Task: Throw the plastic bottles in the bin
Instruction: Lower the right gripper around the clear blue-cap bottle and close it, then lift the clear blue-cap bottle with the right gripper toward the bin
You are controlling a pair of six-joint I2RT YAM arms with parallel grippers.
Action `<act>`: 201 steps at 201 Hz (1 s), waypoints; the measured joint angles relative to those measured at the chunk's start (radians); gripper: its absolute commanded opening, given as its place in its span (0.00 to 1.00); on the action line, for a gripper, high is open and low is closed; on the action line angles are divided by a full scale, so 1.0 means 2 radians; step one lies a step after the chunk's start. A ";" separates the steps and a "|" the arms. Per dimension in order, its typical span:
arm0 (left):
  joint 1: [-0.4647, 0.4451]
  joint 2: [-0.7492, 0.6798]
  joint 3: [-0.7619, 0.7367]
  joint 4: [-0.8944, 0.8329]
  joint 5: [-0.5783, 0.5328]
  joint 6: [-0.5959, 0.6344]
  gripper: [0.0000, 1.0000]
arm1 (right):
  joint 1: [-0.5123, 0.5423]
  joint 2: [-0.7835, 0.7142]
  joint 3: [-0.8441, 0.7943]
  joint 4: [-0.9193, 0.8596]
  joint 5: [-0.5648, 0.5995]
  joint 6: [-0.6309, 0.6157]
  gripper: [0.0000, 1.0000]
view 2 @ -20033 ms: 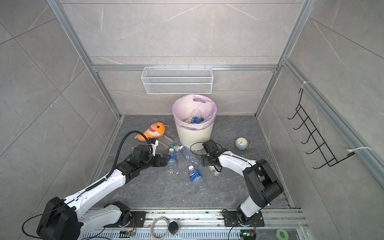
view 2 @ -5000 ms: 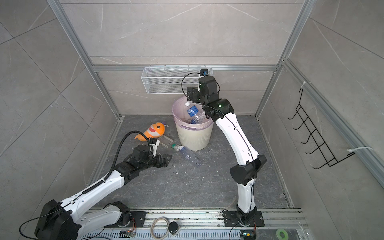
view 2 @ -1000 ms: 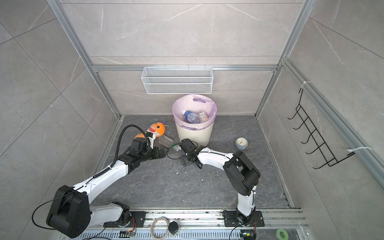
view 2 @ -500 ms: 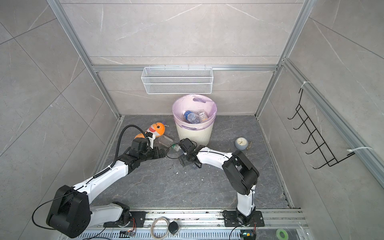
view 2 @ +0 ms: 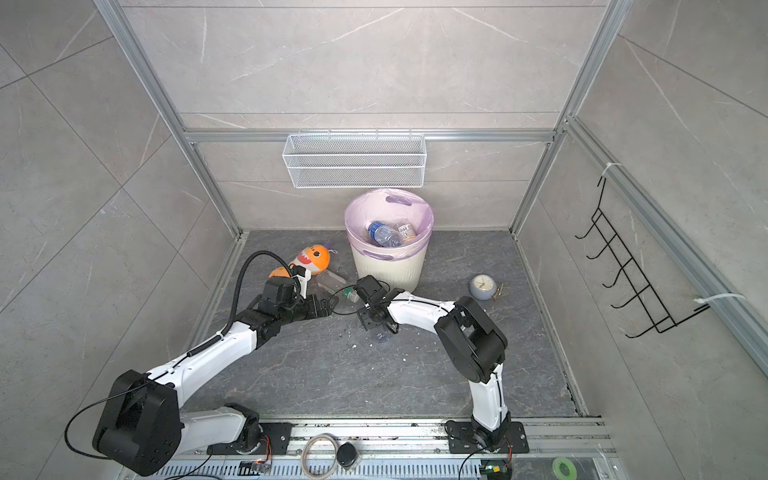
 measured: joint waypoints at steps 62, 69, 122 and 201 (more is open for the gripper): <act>0.000 0.000 0.000 0.000 0.004 -0.001 1.00 | 0.000 0.001 0.000 0.000 0.000 -0.001 0.54; 0.000 0.000 0.000 0.000 0.004 -0.001 1.00 | 0.000 0.001 0.000 0.001 0.000 0.000 0.53; 0.000 0.000 0.000 0.000 0.005 -0.001 1.00 | 0.000 -0.031 -0.041 0.009 0.006 0.002 0.50; 0.000 -0.003 -0.004 0.000 0.005 -0.001 1.00 | 0.013 -0.181 -0.151 0.015 0.025 0.021 0.48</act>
